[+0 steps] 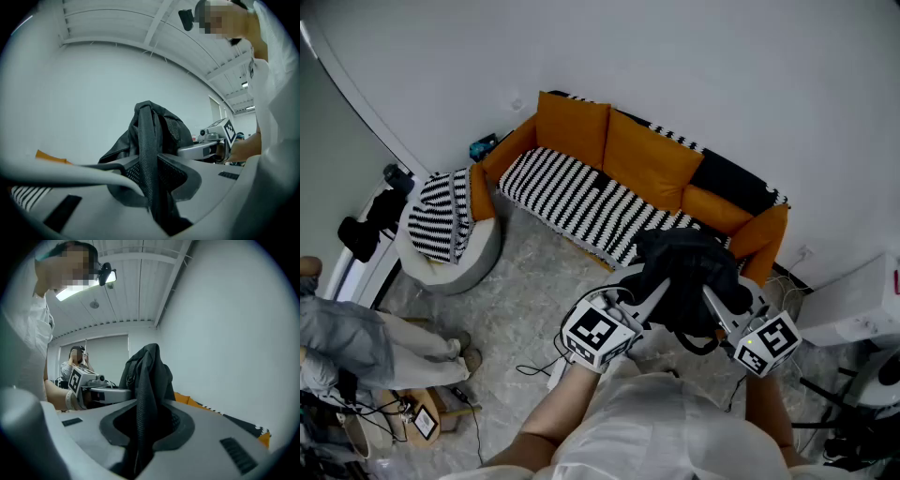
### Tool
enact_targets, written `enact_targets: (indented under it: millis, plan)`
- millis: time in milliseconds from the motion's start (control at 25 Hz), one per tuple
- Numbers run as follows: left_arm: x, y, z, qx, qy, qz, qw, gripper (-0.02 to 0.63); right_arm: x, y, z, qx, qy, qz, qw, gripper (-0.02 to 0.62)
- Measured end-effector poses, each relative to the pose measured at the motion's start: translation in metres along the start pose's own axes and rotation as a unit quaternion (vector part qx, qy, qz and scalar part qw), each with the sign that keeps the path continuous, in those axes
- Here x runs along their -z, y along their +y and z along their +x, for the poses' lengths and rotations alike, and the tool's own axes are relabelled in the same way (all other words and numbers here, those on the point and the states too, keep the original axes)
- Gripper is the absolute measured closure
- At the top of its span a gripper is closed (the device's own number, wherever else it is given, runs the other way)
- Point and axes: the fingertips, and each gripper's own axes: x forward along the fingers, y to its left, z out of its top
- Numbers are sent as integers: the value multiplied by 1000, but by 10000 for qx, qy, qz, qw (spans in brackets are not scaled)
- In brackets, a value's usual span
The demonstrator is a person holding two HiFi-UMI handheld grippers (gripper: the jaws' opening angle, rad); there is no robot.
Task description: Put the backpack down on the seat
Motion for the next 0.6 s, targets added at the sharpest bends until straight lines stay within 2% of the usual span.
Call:
enact_targets:
  millis: [600]
  plan:
    - [1, -9, 6, -64, -13, -7, 10000, 526, 3, -5, -8, -75, -38, 13, 10000, 515]
